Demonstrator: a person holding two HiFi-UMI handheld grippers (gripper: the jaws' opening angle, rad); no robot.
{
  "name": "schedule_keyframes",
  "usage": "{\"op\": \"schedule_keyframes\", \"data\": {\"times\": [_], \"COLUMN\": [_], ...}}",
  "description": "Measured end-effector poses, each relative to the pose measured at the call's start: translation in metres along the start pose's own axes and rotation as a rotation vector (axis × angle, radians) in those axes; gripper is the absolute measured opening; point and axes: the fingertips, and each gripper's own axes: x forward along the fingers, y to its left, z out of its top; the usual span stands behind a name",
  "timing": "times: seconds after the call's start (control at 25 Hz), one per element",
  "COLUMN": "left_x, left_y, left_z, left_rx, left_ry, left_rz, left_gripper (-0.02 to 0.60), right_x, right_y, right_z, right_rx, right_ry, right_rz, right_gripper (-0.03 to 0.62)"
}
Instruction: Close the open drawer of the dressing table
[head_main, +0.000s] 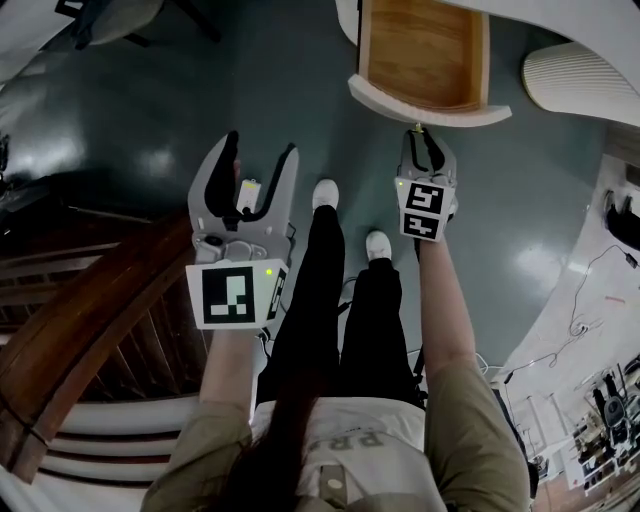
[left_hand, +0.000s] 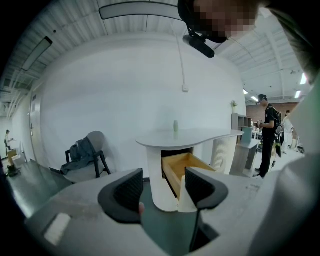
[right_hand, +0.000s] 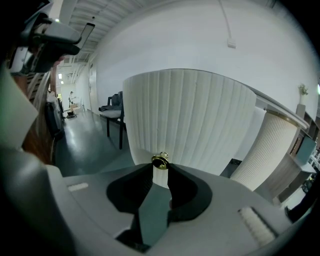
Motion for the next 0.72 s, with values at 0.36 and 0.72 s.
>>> {"op": "schedule_keyframes", "data": {"times": [0.36, 0.72], "left_x": [0.0034, 0.0041], "left_y": [0.0044, 0.0079], "left_z": [0.0005, -0.0037], "left_rx": [0.005, 0.000], "left_ry": [0.003, 0.008], "left_rz": [0.009, 0.010], "left_gripper": [0.276, 0.276], "right_x": [0.0026, 0.0090], "right_y": [-0.0029, -0.0066], "right_z": [-0.0002, -0.0001], "right_rx": [0.027, 0.039], "right_ry": [0.013, 0.018], "right_rz": [0.004, -0.002], "right_gripper": [0.095, 0.095]}}
